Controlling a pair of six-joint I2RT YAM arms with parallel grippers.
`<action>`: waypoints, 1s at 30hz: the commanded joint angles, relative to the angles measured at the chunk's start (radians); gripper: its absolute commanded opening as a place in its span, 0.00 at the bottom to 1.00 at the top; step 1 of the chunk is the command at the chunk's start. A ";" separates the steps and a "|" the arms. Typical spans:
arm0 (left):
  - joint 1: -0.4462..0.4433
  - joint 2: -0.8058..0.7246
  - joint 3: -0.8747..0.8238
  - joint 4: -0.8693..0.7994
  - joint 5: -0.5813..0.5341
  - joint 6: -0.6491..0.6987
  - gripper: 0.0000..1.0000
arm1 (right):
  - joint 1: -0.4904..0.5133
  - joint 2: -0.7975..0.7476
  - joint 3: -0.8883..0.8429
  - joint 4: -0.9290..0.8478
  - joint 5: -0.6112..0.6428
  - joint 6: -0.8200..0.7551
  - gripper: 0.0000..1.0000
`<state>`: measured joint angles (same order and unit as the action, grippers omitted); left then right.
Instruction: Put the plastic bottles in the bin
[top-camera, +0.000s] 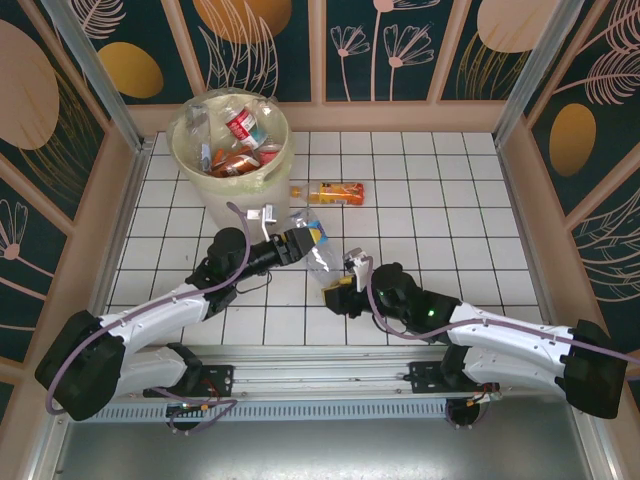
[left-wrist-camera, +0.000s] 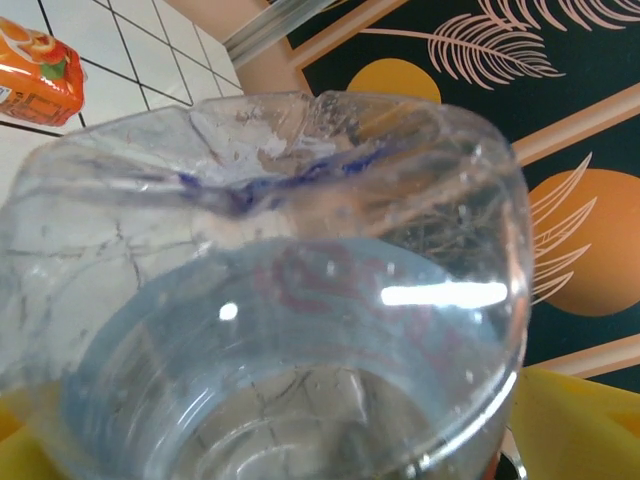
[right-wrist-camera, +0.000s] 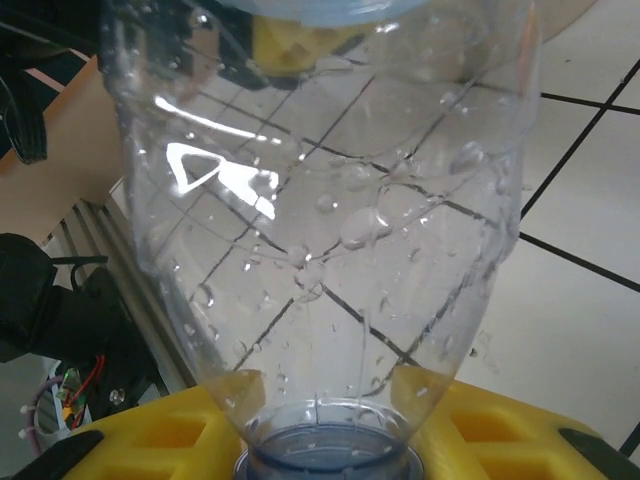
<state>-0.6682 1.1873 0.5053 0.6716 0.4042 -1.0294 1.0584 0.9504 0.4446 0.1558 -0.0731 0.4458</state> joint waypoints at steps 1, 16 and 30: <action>-0.007 -0.005 0.034 0.043 -0.019 -0.002 0.73 | 0.008 -0.023 -0.011 0.024 0.002 -0.019 0.40; -0.003 -0.127 0.251 -0.411 -0.198 0.160 0.63 | 0.008 -0.158 0.041 -0.077 0.070 -0.059 0.88; 0.243 0.141 1.011 -1.002 -0.255 0.468 0.64 | 0.006 -0.380 0.250 -0.340 0.241 -0.130 0.99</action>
<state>-0.4599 1.2560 1.3945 -0.1520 0.1741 -0.6678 1.0603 0.6014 0.6434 -0.1143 0.1101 0.3527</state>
